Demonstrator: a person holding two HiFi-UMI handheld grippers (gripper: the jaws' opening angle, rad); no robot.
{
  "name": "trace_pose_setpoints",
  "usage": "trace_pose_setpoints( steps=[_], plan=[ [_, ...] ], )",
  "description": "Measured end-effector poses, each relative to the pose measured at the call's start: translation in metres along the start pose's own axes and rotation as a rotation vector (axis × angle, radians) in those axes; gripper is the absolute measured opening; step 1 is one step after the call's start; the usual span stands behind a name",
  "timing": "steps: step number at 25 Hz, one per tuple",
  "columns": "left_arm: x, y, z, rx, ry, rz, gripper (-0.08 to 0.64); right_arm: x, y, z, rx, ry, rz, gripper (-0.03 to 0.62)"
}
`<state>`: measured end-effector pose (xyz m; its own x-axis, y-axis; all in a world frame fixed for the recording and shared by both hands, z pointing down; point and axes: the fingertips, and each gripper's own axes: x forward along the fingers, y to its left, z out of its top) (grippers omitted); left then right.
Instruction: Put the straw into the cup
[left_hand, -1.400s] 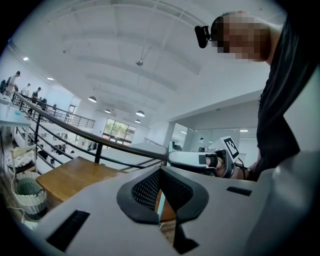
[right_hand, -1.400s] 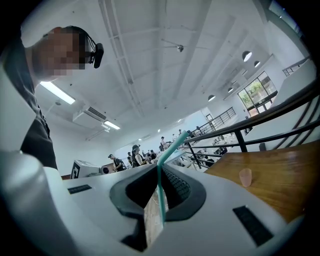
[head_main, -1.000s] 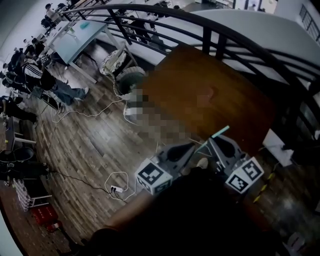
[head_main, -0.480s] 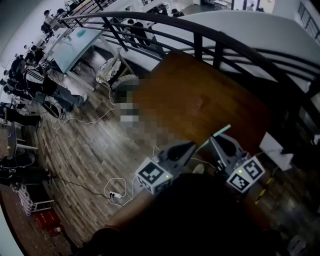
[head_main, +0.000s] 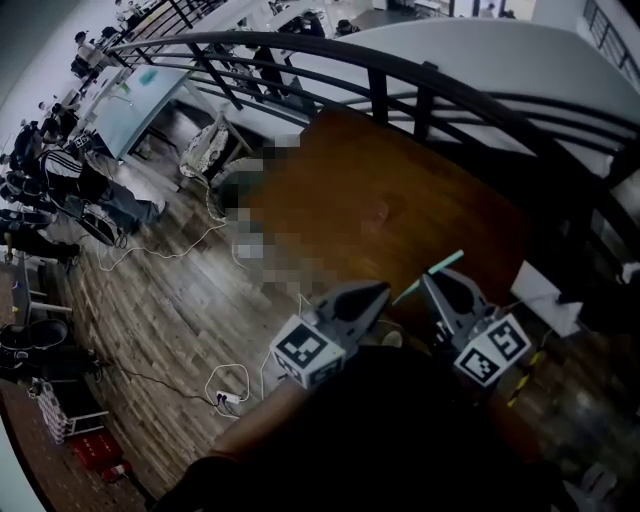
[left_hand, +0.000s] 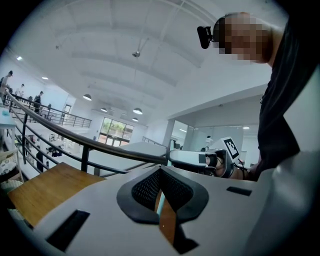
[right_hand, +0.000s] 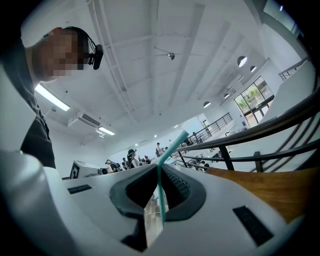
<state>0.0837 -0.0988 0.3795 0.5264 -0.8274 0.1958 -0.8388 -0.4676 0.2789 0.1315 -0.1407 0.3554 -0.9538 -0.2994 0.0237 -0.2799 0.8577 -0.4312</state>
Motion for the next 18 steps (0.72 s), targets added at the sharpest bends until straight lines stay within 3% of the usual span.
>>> trace_pose_setpoints(
  steps=[6,12,18],
  plan=[
    [0.009,0.002,0.003,-0.002,-0.012,-0.059,0.011,-0.004,-0.005,0.004,-0.002,-0.028,-0.054,0.034],
    [0.021,0.001,0.011,0.012,0.004,-0.164,0.011,-0.007,-0.005,0.014,-0.026,-0.056,-0.146,0.034],
    [0.027,0.021,0.015,0.013,0.032,-0.247,0.011,0.009,-0.010,0.019,-0.021,-0.082,-0.232,0.034]
  ],
)
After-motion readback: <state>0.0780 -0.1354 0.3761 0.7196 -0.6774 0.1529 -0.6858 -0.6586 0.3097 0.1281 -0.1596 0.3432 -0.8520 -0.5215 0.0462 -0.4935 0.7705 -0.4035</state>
